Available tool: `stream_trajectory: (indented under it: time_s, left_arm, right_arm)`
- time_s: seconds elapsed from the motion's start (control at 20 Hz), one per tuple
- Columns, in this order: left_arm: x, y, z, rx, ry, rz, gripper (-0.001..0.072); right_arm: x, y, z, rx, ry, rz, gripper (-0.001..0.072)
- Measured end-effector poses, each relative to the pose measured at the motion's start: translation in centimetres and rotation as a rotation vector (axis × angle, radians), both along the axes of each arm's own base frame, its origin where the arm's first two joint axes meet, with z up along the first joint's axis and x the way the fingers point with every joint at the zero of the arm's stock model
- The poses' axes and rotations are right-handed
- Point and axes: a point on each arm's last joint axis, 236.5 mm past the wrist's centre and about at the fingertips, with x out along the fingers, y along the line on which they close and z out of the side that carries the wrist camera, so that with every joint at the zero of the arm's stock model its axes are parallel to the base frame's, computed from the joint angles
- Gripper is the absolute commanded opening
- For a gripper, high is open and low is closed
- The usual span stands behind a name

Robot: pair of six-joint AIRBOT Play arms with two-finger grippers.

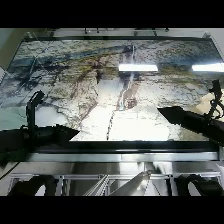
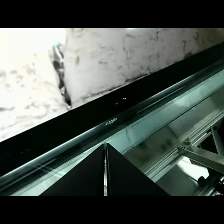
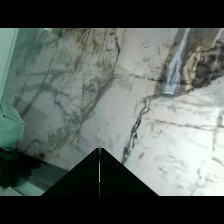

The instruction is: Fold the shirts.

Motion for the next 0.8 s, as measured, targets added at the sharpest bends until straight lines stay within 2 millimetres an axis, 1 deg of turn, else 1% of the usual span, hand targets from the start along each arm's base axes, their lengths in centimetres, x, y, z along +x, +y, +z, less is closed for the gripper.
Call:
stream_trajectory:
  time_s: [0.2, 0.25, 0.3, 0.35, 0.4, 0.45, 0.5, 0.55, 0.65, 0.7, 0.75, 0.8]
  left_arm:
    - [0.0, 0.0, 0.0, 0.000, 0.000, 0.000, 0.0023]
    - [0.0, 0.0, 0.0, 0.000, 0.000, 0.001, 0.0223]
    - [0.0, 0.1, 0.0, 0.002, 0.000, 0.001, 0.0405]
    - [0.2, 0.4, 0.1, 0.011, 0.001, 0.011, 0.0644]
    - [0.7, 1.2, 0.3, 0.040, -0.005, 0.027, 0.0719]
    - [1.6, 2.4, 0.6, 0.083, -0.014, 0.055, 0.0719]
    - [2.8, 4.5, 0.8, 0.151, -0.023, 0.096, 0.0720]
    - [4.2, 7.1, 1.2, 0.232, -0.033, 0.148, 0.0720]
    - [7.0, 14.6, 1.7, 0.431, -0.022, 0.291, 0.0720]
    - [8.0, 18.9, 1.9, 0.527, 0.006, 0.375, 0.0720]
    - [8.5, 23.0, 1.7, 0.609, 0.052, 0.451, 0.0720]
    - [8.9, 26.4, 1.2, 0.660, 0.103, 0.512, 0.0720]
  right_arm:
    - [0.0, 0.0, 0.0, 0.000, 0.000, 0.000, 0.0020]
    - [0.0, 0.0, 0.0, 0.000, 0.000, 0.000, 0.0020]
    - [0.0, 0.0, 0.0, 0.000, 0.000, 0.000, 0.0020]
    - [0.0, 0.0, 0.0, 0.000, 0.000, 0.000, 0.0020]
    - [0.0, 0.0, 0.0, 0.000, 0.000, 0.000, 0.0020]
    - [0.0, 0.0, 0.0, 0.000, 0.000, 0.000, 0.0020]
    - [0.0, 0.0, 0.0, 0.000, -0.001, 0.000, 0.0020]
    - [0.0, 0.0, 0.0, 0.000, 0.000, 0.000, 0.0020]
    - [0.0, 0.0, 0.0, 0.000, 0.000, 0.000, 0.0020]
    - [0.0, 0.0, 0.0, 0.000, -0.001, 0.000, 0.0020]
    - [0.0, 0.0, 0.0, 0.000, 0.000, 0.000, 0.0020]
    - [0.0, 0.0, 0.0, 0.000, 0.000, 0.000, 0.0020]
